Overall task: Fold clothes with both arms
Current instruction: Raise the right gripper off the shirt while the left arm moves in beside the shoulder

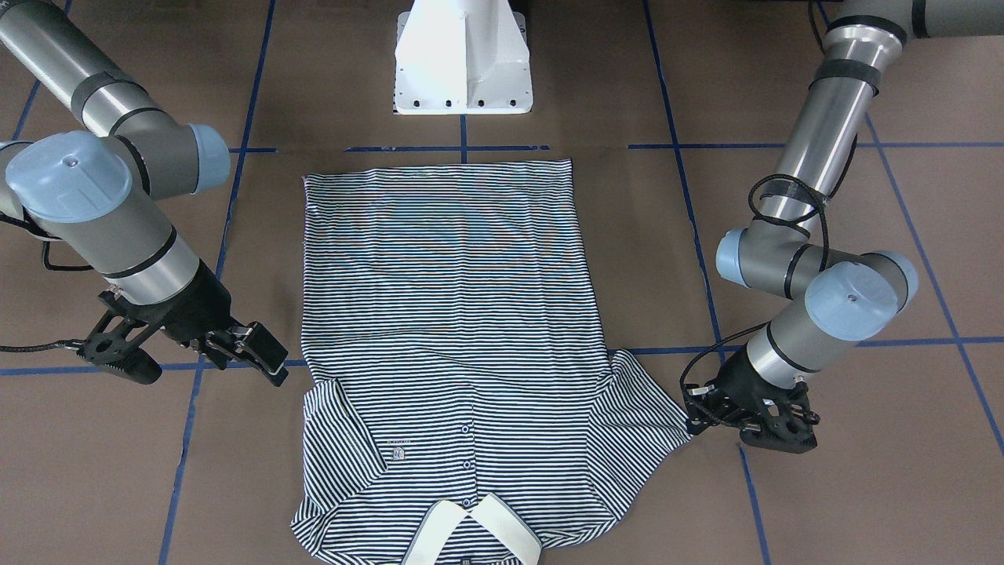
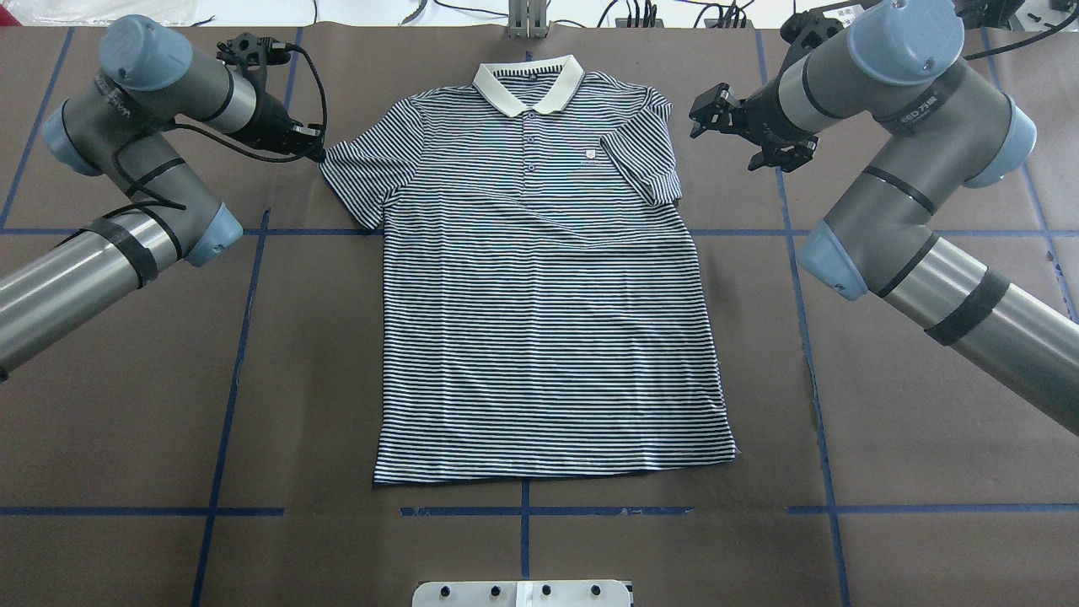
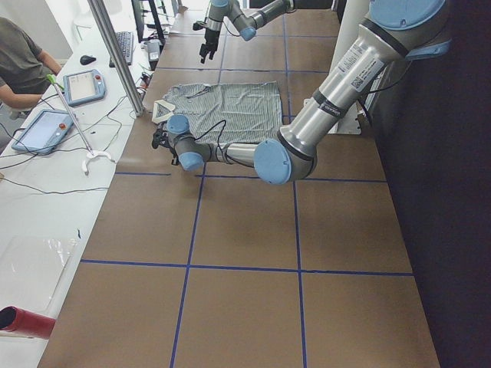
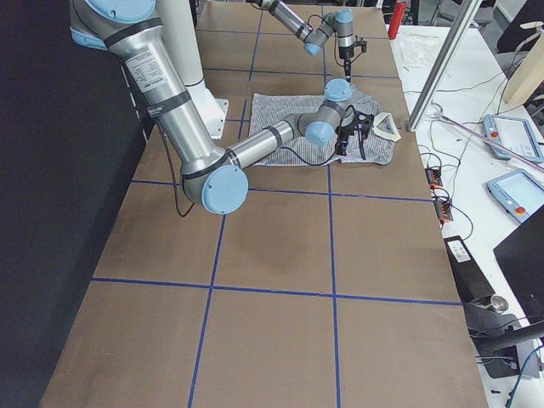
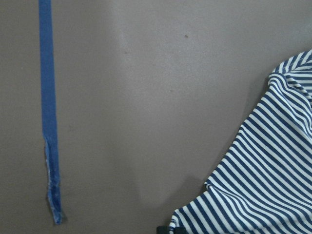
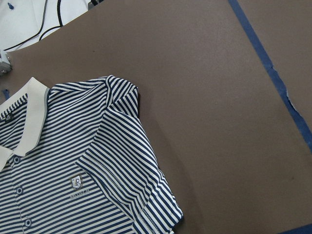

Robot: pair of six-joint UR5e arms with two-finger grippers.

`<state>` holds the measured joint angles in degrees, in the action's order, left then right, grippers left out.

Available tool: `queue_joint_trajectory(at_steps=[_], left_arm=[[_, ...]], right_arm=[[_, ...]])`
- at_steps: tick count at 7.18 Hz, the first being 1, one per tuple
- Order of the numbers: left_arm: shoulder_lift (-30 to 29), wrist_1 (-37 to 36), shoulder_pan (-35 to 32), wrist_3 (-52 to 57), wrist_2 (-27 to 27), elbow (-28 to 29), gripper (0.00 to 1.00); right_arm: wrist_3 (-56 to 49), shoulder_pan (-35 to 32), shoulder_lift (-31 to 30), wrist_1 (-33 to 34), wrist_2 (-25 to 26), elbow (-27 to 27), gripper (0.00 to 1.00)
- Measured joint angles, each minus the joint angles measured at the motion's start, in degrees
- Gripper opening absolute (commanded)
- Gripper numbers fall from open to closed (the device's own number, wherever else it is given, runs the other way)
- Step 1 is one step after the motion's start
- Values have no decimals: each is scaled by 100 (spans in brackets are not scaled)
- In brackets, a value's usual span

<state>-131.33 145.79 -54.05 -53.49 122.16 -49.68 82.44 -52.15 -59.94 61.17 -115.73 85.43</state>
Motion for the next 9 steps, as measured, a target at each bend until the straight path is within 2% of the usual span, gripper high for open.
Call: queue_joint_trajectory(at_steps=[4, 6, 7, 8, 9], left_arm=[[-369, -75, 310, -1430, -117, -640, 0], [-706, -178, 649, -1774, -870, -496, 0], [-832, -204, 712, -1803, -1064, -313, 0], [-885, -211, 730, -1804, -1141, -182, 9], [-907, -209, 738, -1798, -1174, -94, 64]], right_arm=[[2, 25, -8, -6, -2, 7, 100], [-11, 51, -5, -5, -6, 18, 100], [-109, 62, 16, 5, -6, -59, 100], [-232, 55, 47, 15, -9, -160, 100], [-282, 44, 69, 18, -12, -227, 100]])
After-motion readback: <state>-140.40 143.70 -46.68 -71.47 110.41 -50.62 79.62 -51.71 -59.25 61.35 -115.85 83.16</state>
